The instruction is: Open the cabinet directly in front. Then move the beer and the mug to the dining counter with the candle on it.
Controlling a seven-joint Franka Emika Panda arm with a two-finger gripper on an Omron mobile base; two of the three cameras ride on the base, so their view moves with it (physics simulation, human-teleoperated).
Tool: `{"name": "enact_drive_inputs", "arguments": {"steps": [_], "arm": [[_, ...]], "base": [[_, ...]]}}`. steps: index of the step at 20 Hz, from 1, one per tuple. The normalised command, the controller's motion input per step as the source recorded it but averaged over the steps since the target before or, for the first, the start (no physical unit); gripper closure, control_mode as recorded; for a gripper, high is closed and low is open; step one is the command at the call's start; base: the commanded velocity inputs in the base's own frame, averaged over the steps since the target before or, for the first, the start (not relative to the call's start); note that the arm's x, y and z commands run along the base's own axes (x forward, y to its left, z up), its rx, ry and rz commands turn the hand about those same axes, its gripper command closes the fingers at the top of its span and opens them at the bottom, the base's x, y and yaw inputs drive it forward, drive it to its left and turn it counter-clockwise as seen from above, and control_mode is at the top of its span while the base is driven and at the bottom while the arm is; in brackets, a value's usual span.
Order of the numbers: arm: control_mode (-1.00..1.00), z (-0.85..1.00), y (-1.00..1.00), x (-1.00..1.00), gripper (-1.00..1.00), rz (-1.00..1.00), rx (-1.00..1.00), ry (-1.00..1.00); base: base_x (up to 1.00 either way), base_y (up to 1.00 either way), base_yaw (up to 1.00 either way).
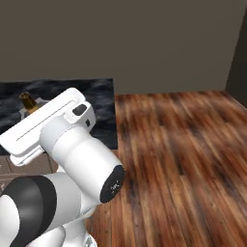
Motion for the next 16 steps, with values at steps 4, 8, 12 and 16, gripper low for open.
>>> {"name": "enact_drive_inputs", "arguments": {"steps": [4,8,12,16], "arm": [[1.0,0.0,0.0,0.0,1.0,0.0,0.0,0.0],[1.0,0.0,0.0,0.0,1.0,0.0,0.0,0.0],[1.0,0.0,0.0,0.0,1.0,0.0,0.0,0.0],[1.0,0.0,0.0,0.0,1.0,0.0,0.0,0.0]], "base": [[0.0,0.38,0.27],[0.0,0.41,0.2],[0.0,0.5,0.1],[0.0,0.69,0.06]]}}
